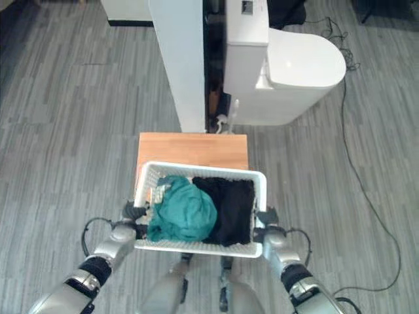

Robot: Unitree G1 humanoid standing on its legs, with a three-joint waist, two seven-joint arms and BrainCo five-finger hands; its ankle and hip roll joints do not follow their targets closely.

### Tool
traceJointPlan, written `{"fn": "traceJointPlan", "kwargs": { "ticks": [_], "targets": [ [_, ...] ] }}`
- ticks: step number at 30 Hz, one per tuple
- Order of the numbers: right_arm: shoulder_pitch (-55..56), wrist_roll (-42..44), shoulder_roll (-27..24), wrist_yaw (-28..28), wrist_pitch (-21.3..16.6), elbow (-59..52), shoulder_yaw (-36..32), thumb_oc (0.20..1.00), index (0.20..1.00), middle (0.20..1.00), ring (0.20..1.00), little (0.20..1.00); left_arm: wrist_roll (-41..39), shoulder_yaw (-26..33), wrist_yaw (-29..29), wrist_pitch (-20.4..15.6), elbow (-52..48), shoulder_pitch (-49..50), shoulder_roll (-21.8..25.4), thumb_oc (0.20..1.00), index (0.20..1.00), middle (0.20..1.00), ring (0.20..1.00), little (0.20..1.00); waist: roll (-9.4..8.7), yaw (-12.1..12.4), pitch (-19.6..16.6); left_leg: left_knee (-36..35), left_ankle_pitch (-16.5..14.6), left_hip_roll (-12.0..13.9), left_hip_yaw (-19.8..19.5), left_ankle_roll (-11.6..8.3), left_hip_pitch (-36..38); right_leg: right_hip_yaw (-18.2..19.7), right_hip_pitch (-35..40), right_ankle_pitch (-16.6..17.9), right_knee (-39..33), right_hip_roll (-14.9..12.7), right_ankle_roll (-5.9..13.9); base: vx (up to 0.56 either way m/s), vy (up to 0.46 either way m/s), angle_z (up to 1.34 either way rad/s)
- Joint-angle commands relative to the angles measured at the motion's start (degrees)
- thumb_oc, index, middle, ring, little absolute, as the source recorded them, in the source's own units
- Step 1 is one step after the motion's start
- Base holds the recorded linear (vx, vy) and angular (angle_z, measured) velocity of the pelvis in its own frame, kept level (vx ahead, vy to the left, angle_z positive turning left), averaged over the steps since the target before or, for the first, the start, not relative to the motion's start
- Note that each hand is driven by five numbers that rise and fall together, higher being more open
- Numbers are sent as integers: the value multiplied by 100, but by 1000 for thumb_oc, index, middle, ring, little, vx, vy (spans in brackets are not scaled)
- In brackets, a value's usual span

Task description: Grab the laundry basket,head to the washer,open it,put in the laundry and shut it.

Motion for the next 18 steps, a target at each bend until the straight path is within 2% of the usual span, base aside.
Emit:
{"fn": "traceJointPlan", "kwargs": {
  "ticks": [1,3,5,10,11,12,14,15,17,18],
  "targets": [
    [-181,368,529,609,-361,-544,-213,200,200,200,200,200,-43,-301,-783,-291,-150,-497,-823,200,200,200,200,200,57,-17,-480,20,-479,211,195,38,315,14,0,-212,515,-934,813,25,95,-1],
    [78,477,428,847,-388,-578,-466,200,200,200,200,200,500,-302,-927,-254,-231,-493,-691,200,200,200,200,200,23,-46,-696,20,-616,114,257,152,593,95,185,-215,638,-1032,904,23,122,-2],
    [251,589,380,988,-379,-614,-545,200,200,200,200,200,526,-268,-1037,-261,-348,-373,-618,200,200,200,200,200,8,-50,-787,20,-684,42,264,216,687,142,268,-185,613,-1105,943,27,99,0],
    [485,651,238,1161,-343,-834,-601,200,200,200,200,200,852,-457,-1316,-231,-610,-341,-517,200,200,200,200,200,25,-130,-712,537,-885,-185,403,307,446,413,158,108,485,-1314,1011,-121,104,-9],
    [440,593,129,1200,-345,-973,-617,200,200,200,200,200,959,-504,-1346,-243,-607,-406,-489,200,200,200,200,200,53,-194,-659,704,-926,-232,545,305,221,526,-119,521,337,-1447,1064,-149,54,-15],
    [438,593,129,1200,-345,-973,-618,200,200,200,200,200,959,-504,-1346,-243,-606,-408,-490,200,200,200,200,200,53,-189,-667,716,-932,-231,550,306,204,531,-131,526,335,-1445,1065,-224,81,-22],
    [315,476,35,1174,-375,-1077,-638,200,200,200,200,200,997,-471,-1322,-268,-580,-478,-470,200,200,200,200,200,88,-256,-591,971,-985,-217,719,290,-33,439,-542,815,190,-1523,1095,-172,99,-37],
    [266,413,-4,1179,-390,-1117,-630,200,200,200,200,200,1023,-398,-1284,-282,-592,-488,-465,200,200,200,200,200,110,-295,-553,1171,-1045,-232,791,293,-122,323,-704,752,190,-1485,1056,-171,203,-56],
    [246,350,-31,1203,-405,-1116,-579,200,200,200,200,200,1017,-305,-1288,-280,-644,-450,-471,200,200,200,200,200,136,-208,-472,1378,-1104,-206,1025,349,-116,-175,-645,153,958,-1306,897,-148,196,-76],
    [244,350,-30,1203,-405,-1116,-579,200,200,200,200,200,1017,-304,-1288,-280,-644,-451,-469,200,200,200,200,200,129,-209,-483,1371,-1090,-212,1028,349,-131,-171,-666,156,962,-1311,897,-189,133,-107]
  ]
}}
